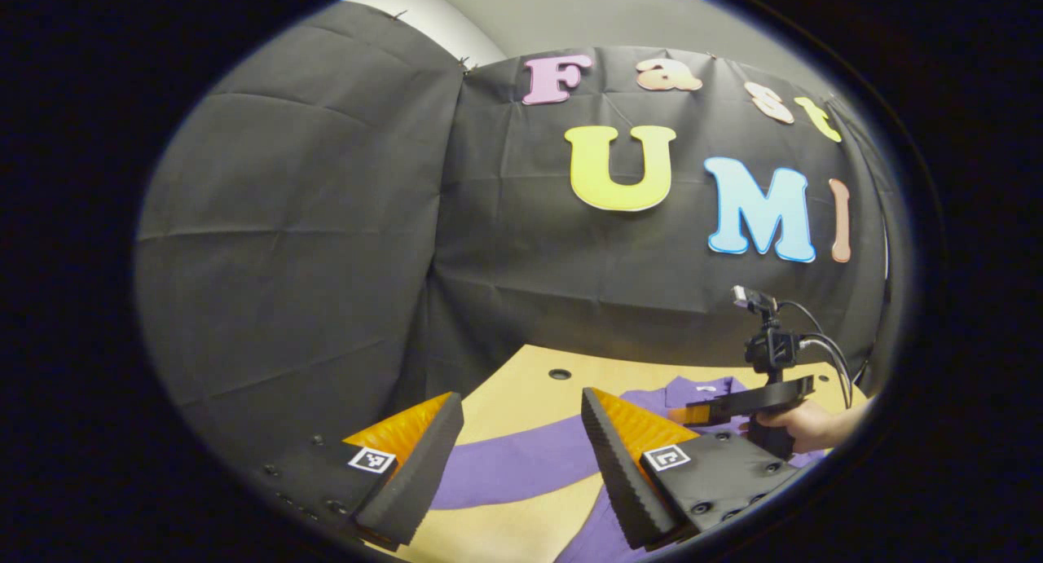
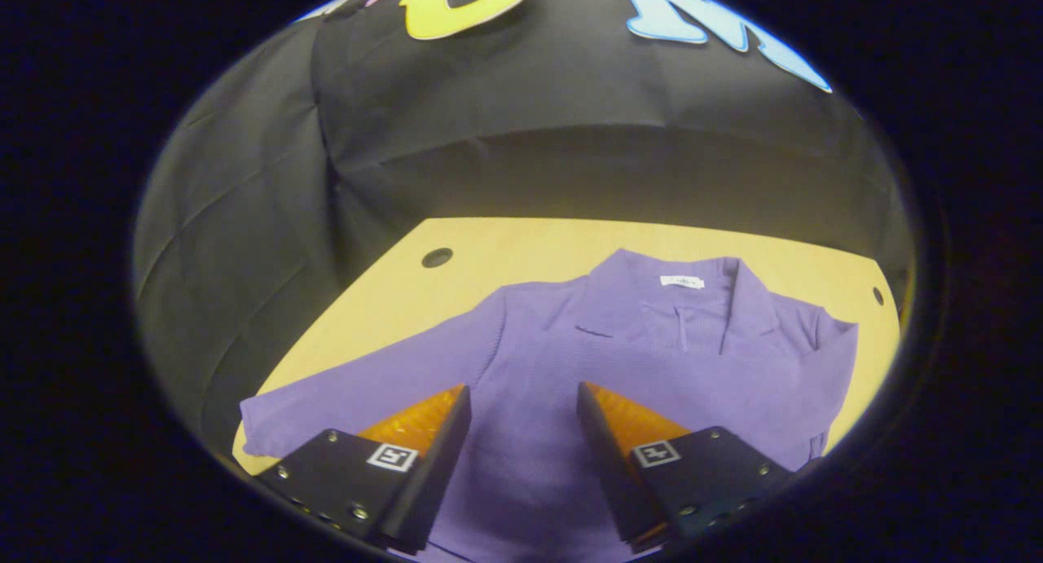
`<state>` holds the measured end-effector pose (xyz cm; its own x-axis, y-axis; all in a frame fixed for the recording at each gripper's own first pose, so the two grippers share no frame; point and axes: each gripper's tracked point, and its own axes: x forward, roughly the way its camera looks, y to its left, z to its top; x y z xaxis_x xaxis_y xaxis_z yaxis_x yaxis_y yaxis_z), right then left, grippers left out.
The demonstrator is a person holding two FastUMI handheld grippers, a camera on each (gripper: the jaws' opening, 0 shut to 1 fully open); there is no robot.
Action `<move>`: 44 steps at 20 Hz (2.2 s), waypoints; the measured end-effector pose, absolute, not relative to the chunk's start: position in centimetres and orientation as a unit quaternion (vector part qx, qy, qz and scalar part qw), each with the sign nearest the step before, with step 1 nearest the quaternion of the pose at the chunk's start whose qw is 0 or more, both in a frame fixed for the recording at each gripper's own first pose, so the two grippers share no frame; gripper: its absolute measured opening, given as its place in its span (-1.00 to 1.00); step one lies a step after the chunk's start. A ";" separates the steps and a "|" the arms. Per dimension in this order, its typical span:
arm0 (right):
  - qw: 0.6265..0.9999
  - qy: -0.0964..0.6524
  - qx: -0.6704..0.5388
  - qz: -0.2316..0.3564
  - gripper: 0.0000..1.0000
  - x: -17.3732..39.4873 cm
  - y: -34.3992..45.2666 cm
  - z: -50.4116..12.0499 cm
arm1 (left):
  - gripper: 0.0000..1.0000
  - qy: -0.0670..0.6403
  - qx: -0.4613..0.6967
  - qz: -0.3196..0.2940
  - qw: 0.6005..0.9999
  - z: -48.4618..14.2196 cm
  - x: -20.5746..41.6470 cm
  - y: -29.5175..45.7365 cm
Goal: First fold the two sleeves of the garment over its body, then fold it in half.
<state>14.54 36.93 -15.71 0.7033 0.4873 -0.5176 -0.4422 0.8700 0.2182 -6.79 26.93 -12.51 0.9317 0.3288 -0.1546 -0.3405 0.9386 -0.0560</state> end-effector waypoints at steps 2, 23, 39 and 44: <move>0.928 0.266 0.031 0.258 0.93 13.8 36.5 -13.7 | 0.86 0.071 -0.046 0.169 0.982 -12.6 -7.0 26.4; 0.968 0.133 -0.014 0.212 0.92 0.4 27.9 -2.3 | 0.87 0.212 -0.125 0.320 0.915 -28.9 -9.4 38.8; 0.957 0.160 -0.011 0.240 0.92 -1.0 28.6 -3.7 | 0.87 0.273 -0.152 0.373 0.874 -35.1 -11.5 43.2; 0.955 0.176 -0.002 0.240 0.92 -0.5 28.2 -4.5 | 0.87 0.301 -0.118 0.375 0.869 -35.8 -11.5 43.0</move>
